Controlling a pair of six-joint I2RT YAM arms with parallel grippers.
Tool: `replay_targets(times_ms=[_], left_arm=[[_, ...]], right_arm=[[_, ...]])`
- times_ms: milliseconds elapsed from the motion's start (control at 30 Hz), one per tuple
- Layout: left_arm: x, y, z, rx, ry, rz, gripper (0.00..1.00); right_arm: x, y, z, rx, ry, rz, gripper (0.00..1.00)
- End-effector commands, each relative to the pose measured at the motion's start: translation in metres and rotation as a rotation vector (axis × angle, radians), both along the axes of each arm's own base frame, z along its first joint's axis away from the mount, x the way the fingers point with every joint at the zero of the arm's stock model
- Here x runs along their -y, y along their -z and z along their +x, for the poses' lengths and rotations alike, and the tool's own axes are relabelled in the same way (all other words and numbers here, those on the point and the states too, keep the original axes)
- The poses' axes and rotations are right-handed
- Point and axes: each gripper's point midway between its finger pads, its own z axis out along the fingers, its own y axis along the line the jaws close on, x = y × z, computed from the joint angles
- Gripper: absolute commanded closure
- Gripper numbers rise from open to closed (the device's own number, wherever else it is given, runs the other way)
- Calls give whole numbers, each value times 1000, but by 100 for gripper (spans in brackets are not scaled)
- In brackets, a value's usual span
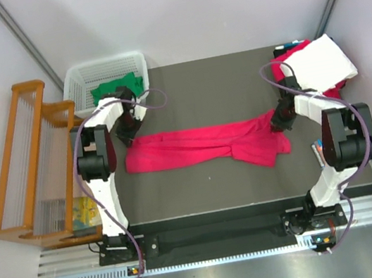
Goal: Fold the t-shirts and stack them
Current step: Fold the tshirt
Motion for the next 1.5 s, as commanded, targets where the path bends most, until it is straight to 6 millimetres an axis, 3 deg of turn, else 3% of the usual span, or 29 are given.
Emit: replay_targets(times_ms=[0, 133, 200, 267, 333, 400, 433, 500, 633, 667, 800, 1000, 1067, 1100, 1167, 1233, 1333, 1367, 1467], left_arm=[[2, 1, 52, 105, -12, 23, 100], [-1, 8, 66, 100, 0, 64, 100], [0, 9, 66, 103, 14, 90, 100], [2, 7, 60, 104, 36, 91, 93], [-1, 3, 54, 115, 39, 103, 91], [-5, 4, 42, 102, 32, 114, 91], [-6, -5, 42, 130, 29, 112, 91], [-8, -4, 28, 111, 30, 106, 92], [-9, -23, 10, 140, 28, 79, 93], [-12, -29, 11, 164, 19, 77, 93], [-21, -74, 15, 282, -23, 54, 91], [-10, -123, 31, 388, -49, -12, 86], [-8, -131, 33, 400, -59, -23, 80], [-6, -135, 34, 410, -63, -36, 75], [-1, -135, 31, 407, -53, -47, 54], [2, -132, 28, 412, -47, -29, 41], [1, -128, 23, 413, -50, -18, 6], [2, -126, 20, 406, -50, -24, 1], [16, -129, 13, 394, -46, -81, 1]], right_arm=[[1, -19, 49, 112, -20, 6, 100], [0, -14, 62, 88, -31, 8, 100], [-1, -10, 63, 68, -39, 9, 92], [1, -13, 62, 67, -47, 0, 83], [3, -18, 58, 65, -41, -17, 82], [19, -31, 53, 84, 11, -96, 83], [36, -36, 51, 94, 59, -110, 83], [46, -50, 47, 126, 101, -137, 74], [65, -76, 46, 164, 140, -211, 66], [68, -83, 47, 179, 133, -228, 57], [69, -118, 50, 268, 126, -251, 41], [31, -136, 53, 339, 27, -124, 39], [22, -132, 51, 328, -2, -90, 39], [2, -130, 49, 329, -58, -78, 39], [-6, -119, 45, 311, -87, -64, 37], [-13, -107, 43, 287, -105, -38, 37], [-19, -98, 43, 278, -119, -8, 35], [-21, -97, 44, 279, -125, -1, 35], [-33, -92, 46, 270, -149, 17, 35]])
